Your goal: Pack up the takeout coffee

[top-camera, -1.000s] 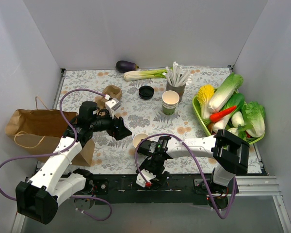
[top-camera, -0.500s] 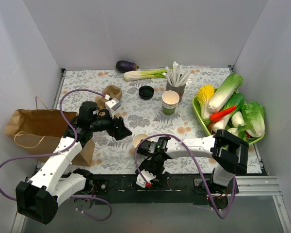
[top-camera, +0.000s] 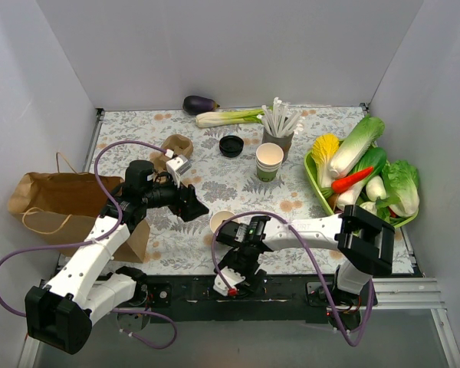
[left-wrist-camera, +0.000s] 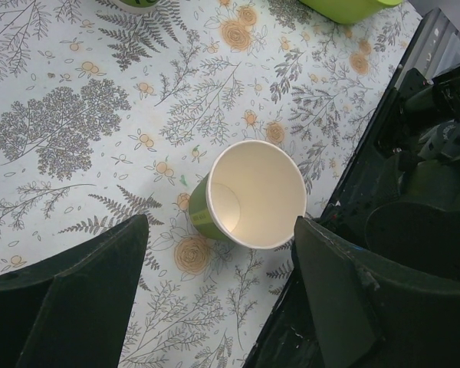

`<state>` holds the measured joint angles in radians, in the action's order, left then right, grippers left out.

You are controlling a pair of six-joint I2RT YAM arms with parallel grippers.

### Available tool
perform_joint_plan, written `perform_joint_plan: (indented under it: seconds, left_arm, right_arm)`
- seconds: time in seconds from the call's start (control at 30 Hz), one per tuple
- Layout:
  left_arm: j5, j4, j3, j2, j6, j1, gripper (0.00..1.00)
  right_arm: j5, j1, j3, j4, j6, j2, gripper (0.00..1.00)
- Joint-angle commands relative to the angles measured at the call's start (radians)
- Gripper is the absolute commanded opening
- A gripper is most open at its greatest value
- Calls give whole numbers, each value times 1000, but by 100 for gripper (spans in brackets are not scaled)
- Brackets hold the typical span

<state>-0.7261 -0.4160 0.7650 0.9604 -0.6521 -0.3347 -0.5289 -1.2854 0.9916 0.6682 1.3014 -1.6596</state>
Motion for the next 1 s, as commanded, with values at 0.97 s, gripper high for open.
perform_joint_plan:
  seconds: [0.97]
  left_arm:
    - [-104,132,37,146,-434,89,87]
  right_arm:
    - [-22,359,552,163,-274,9,73]
